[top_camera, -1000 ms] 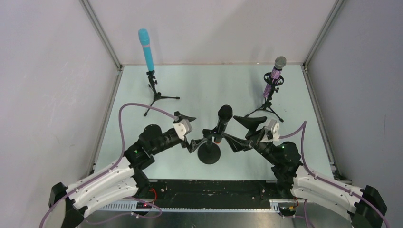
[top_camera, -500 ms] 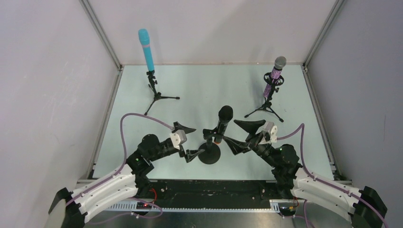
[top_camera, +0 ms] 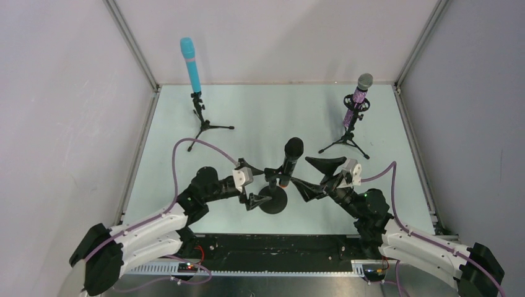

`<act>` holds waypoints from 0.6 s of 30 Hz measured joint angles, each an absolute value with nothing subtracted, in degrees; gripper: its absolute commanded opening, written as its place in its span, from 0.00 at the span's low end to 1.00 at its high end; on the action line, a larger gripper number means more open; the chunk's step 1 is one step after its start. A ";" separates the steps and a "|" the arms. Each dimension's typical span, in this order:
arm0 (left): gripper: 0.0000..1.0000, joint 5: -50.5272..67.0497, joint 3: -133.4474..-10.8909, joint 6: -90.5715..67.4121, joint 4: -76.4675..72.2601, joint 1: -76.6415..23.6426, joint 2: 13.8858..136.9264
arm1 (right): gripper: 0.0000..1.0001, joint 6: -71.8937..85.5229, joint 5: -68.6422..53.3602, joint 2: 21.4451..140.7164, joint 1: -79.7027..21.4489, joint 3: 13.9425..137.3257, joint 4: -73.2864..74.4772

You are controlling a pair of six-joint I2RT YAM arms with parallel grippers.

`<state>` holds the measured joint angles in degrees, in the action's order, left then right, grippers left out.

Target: Attach the microphones to the stand

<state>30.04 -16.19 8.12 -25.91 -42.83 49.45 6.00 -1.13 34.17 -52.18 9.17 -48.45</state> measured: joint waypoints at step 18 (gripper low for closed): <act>0.70 39.31 -21.37 7.42 -35.77 -42.57 61.14 | 0.88 7.05 1.15 32.45 -52.18 8.69 -47.68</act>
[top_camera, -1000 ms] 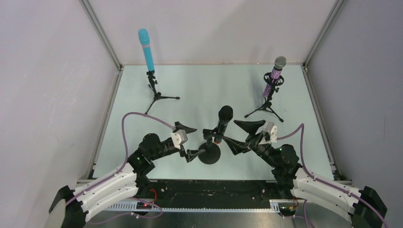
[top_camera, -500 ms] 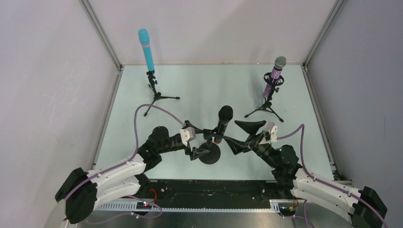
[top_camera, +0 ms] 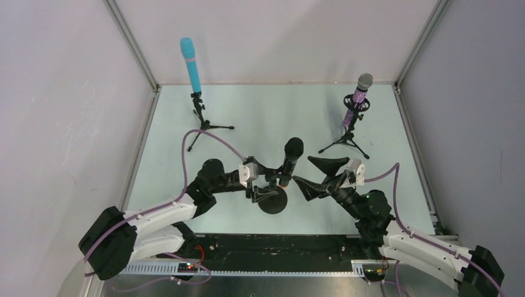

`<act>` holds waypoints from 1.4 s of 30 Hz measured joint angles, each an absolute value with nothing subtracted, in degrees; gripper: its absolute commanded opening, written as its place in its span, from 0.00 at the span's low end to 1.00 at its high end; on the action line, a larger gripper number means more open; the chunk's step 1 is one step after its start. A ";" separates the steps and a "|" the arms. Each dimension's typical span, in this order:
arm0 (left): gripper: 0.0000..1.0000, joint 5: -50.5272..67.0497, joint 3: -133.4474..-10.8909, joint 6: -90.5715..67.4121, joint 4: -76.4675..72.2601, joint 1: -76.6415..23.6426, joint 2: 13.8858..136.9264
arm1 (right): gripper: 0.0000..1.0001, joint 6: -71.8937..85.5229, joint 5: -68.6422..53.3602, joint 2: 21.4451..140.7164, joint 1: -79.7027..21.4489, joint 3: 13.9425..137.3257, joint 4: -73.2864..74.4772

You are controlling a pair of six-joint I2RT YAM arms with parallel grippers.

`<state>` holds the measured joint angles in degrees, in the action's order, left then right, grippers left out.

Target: Attach the microphones to the stand

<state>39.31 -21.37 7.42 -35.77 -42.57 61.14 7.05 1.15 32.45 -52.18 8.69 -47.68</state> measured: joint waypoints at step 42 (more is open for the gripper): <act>0.00 42.70 -23.35 2.70 -35.35 -40.10 59.66 | 0.85 4.16 -1.89 32.14 -52.36 8.69 -36.71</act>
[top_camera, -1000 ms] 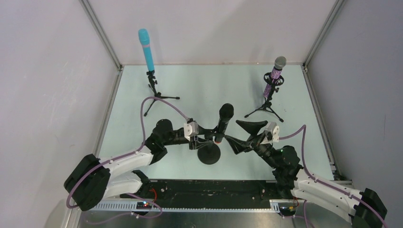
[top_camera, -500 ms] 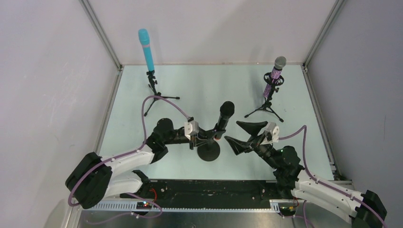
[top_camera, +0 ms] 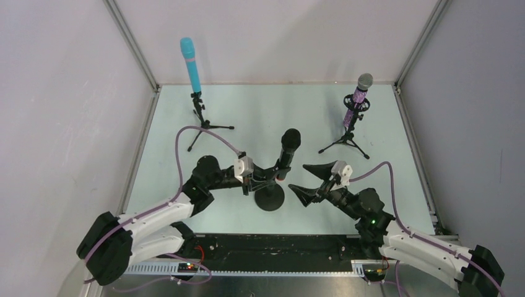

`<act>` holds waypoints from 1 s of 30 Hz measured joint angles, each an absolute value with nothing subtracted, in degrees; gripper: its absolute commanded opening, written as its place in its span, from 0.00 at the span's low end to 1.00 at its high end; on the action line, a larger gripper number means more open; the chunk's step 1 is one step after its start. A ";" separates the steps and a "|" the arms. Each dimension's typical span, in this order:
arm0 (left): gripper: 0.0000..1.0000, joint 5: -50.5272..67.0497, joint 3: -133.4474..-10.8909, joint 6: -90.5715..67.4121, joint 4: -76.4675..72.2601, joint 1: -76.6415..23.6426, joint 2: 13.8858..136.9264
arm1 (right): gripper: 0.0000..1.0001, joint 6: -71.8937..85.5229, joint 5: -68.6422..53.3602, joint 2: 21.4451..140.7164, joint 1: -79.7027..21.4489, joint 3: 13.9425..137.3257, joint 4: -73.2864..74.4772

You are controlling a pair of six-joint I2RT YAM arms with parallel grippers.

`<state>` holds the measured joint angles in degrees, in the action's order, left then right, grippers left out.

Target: Attach the microphones to the stand

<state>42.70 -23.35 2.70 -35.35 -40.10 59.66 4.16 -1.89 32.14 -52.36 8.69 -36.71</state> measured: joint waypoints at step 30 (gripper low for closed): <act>0.00 37.82 -29.76 -8.27 -32.88 -41.25 49.54 | 0.83 -3.73 -3.81 56.99 -61.19 10.35 -50.17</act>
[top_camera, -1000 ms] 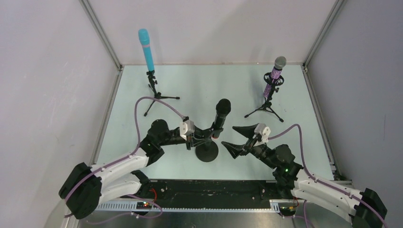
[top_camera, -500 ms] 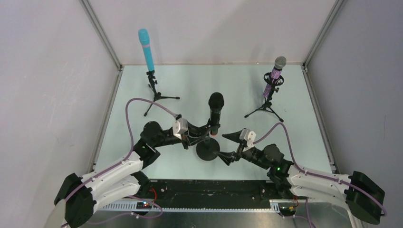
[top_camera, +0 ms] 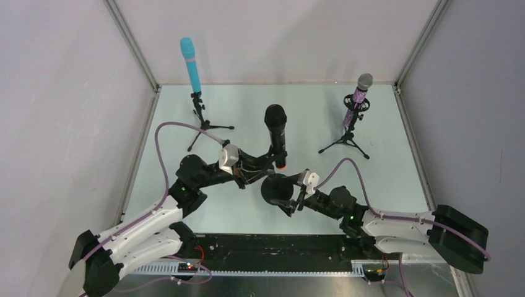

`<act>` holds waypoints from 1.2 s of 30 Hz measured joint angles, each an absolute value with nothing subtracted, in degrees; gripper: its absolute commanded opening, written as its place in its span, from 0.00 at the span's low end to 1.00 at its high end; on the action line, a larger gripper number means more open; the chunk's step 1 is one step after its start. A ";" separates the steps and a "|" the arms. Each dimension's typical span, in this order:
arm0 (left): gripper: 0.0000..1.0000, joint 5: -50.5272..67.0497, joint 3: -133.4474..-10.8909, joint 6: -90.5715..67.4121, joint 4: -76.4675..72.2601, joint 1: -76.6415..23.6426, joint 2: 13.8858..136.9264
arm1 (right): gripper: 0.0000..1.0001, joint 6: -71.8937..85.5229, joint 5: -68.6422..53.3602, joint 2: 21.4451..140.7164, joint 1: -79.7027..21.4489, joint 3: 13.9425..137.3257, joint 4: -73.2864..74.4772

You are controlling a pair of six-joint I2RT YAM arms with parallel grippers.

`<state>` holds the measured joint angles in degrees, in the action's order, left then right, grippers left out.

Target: Attach the microphones to the stand

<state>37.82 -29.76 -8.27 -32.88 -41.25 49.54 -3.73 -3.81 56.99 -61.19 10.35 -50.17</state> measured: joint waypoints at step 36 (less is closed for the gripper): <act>0.00 34.20 -34.81 -6.46 -22.00 -45.52 41.74 | 0.67 -9.15 17.74 69.58 -70.70 19.75 -50.02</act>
